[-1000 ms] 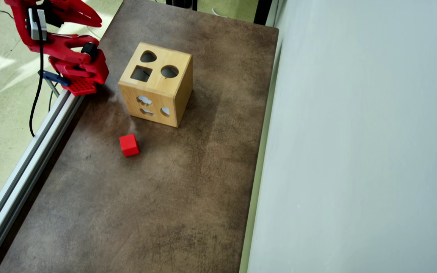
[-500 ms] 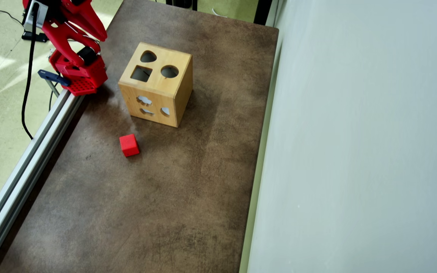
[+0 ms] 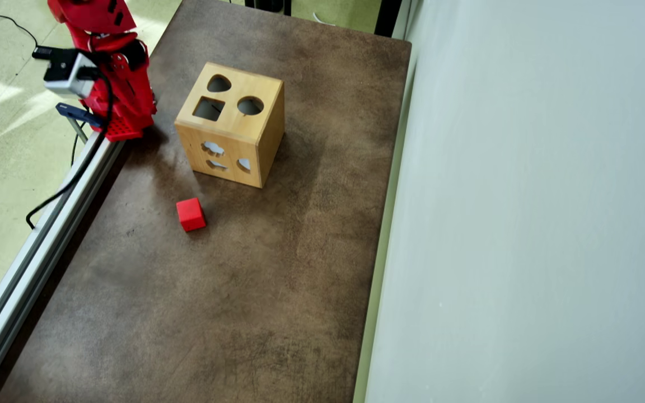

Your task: Pick and place the red cube on the square hole

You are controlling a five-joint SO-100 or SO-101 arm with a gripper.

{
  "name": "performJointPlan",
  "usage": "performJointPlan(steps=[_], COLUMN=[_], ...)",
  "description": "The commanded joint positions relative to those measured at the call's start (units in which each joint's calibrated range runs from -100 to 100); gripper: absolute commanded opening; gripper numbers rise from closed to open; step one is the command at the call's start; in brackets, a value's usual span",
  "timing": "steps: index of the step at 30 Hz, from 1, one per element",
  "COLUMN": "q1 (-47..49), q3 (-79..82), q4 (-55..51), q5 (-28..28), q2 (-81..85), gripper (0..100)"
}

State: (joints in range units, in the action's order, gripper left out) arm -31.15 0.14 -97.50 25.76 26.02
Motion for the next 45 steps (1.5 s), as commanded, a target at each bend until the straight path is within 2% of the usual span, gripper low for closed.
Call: performJointPlan(steps=[1,5,13,19,45], q1=[-0.2,-0.3,-2.1,-2.1,-2.1], q3=[-1.0,-1.0,-0.9,-1.7,-1.7], q4=[-0.5,0.4,9.2,9.4,9.3], q5=[2.7,4.2,5.0,7.1,6.8], q2=[-3.6,-7.0,-13.0,-15.1,-15.1], gripper=[6,6,6,6,6])
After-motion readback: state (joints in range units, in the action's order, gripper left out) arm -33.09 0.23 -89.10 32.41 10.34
